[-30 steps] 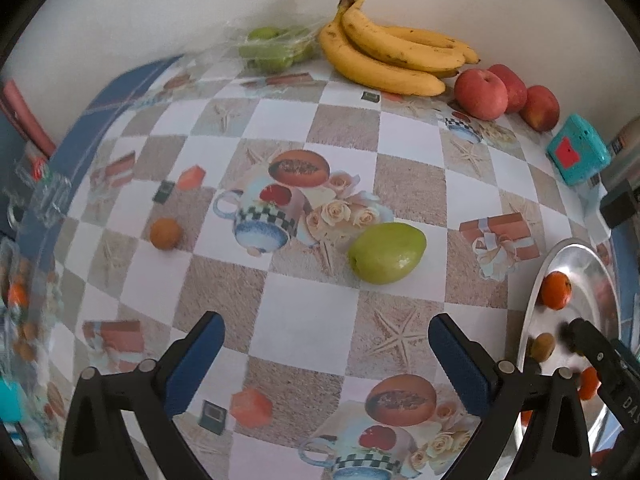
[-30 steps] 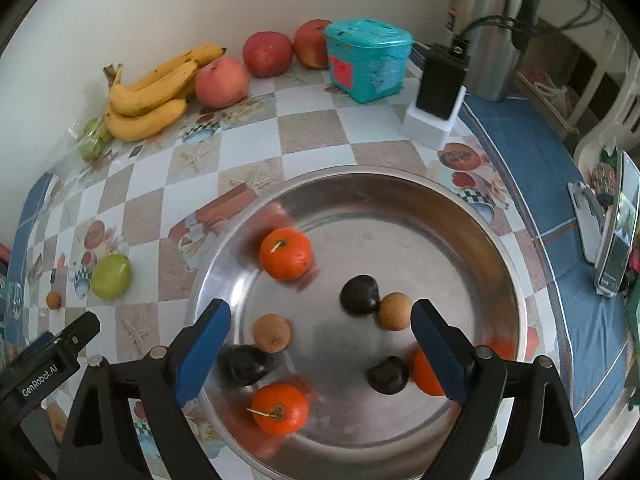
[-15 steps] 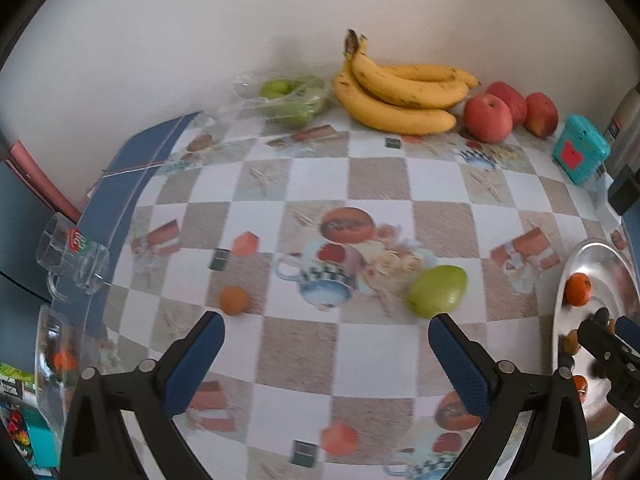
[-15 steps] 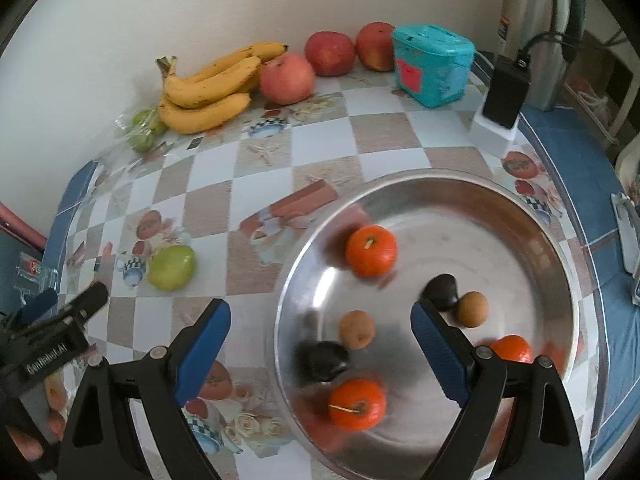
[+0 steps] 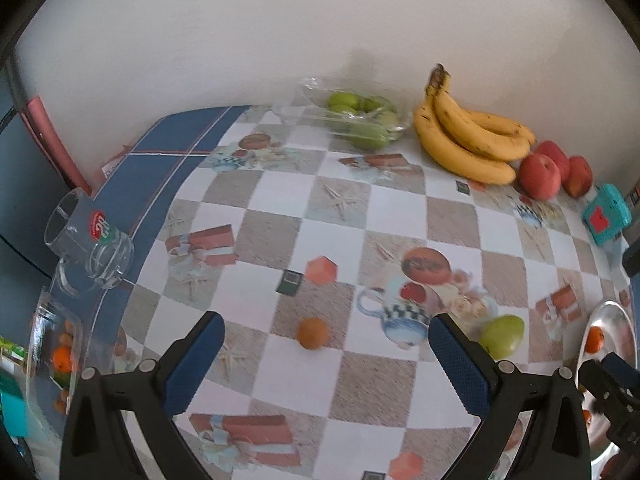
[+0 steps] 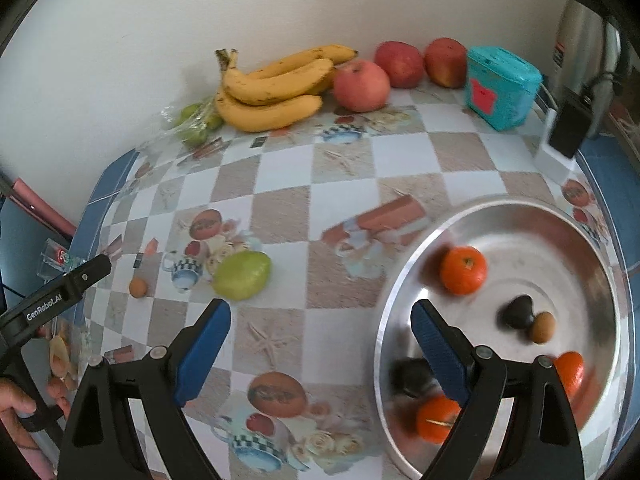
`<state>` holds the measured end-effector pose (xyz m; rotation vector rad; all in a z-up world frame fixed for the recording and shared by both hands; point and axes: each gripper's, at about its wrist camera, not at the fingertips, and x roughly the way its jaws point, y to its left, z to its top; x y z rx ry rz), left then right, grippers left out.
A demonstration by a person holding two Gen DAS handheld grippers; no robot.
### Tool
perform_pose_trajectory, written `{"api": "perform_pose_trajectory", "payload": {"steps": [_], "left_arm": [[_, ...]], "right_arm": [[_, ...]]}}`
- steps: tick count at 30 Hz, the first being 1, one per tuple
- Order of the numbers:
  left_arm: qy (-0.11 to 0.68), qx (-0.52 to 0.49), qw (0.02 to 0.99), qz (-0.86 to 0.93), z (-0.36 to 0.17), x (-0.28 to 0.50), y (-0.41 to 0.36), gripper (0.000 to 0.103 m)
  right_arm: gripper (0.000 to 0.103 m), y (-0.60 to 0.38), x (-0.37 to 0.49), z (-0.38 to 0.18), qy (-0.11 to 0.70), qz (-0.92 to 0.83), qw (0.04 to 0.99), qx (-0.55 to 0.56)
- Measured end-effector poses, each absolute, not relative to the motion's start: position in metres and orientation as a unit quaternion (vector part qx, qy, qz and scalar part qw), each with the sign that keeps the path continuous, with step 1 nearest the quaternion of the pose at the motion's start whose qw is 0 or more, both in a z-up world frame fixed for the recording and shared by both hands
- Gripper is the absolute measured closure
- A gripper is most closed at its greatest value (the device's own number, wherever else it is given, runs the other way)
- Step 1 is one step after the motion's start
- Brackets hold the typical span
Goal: Organize fruits
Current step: 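Withdraw both tools from the basin toward the remaining fruits, then grasp a small orange with the left gripper while the right gripper grasps the green pear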
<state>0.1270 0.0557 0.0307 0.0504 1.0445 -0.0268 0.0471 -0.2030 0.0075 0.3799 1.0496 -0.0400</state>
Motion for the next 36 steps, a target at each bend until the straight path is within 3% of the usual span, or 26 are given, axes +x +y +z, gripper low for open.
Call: {"api": "perform_pose_trajectory", "payload": {"steps": [18, 29, 31, 35, 36], "left_arm": [[0.545, -0.044, 0.837, -0.007, -0.009, 0.157, 0.091, 0.001], [0.588, -0.047, 0.807, -0.018, -0.043, 0.161, 0.080, 0.029], [0.594, -0.045, 0.803, -0.018, -0.047, 0.161, 0.079, 0.039], [0.599, -0.045, 0.799, -0.014, -0.051, 0.160, 0.079, 0.054], [0.599, -0.045, 0.799, -0.013, -0.051, 0.160, 0.079, 0.058]], "right_arm": [[0.011, -0.144, 0.101, -0.015, 0.534, 0.034, 0.836, 0.121], [0.014, -0.126, 0.118, -0.044, 0.560, 0.045, 0.824, 0.074], [0.025, -0.125, 0.120, -0.044, 0.558, 0.044, 0.826, 0.067], [0.030, -0.124, 0.123, -0.045, 0.558, 0.044, 0.826, 0.064], [0.037, -0.124, 0.124, -0.045, 0.557, 0.045, 0.827, 0.064]]}}
